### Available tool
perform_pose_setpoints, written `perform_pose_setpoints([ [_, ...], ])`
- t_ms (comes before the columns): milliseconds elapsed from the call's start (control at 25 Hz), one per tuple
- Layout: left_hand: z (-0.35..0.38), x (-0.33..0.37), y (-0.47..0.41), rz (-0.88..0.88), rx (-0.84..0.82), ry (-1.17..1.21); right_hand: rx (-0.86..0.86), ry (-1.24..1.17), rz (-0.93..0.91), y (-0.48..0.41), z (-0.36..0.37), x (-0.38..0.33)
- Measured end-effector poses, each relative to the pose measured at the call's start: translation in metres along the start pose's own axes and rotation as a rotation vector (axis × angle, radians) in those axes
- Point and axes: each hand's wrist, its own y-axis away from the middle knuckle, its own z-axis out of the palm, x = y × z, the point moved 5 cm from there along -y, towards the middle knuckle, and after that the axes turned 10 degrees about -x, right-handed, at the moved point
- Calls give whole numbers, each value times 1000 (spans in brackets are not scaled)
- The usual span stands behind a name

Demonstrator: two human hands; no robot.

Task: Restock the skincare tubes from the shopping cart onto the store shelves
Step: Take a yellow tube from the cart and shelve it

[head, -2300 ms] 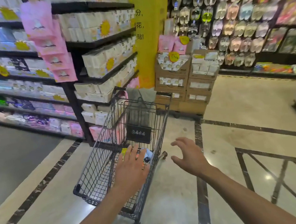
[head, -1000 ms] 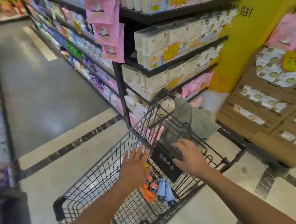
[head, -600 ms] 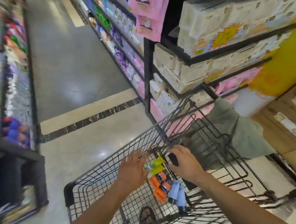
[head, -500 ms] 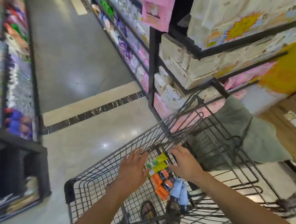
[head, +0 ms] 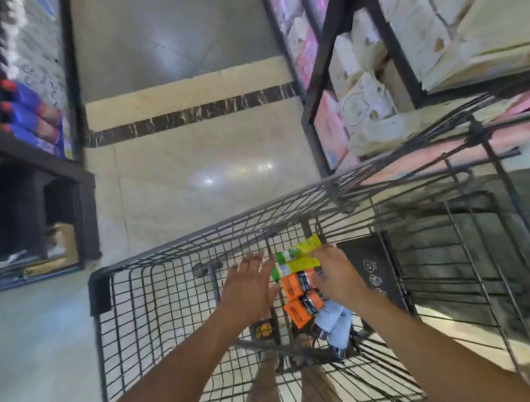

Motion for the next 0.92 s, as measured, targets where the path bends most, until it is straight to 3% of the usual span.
perform_pose_setpoints([
  [280, 67, -24, -61, -68, -86, 202, -69, 129, -19, -113, 44, 26],
  [440, 101, -44, -77, -147, -133, 510, -118, 313, -62, -141, 62, 31],
  [560, 111, -54, -77, -201, -80, 764, -118, 424, -67, -145, 63, 33],
  [760, 106, -60, -69, -285, 11, 1093, -80, 299, -78, -133, 36, 0],
  [920, 87, -45, -51, -352, 37, 1513, -138, -10, -96, -85, 36, -41],
])
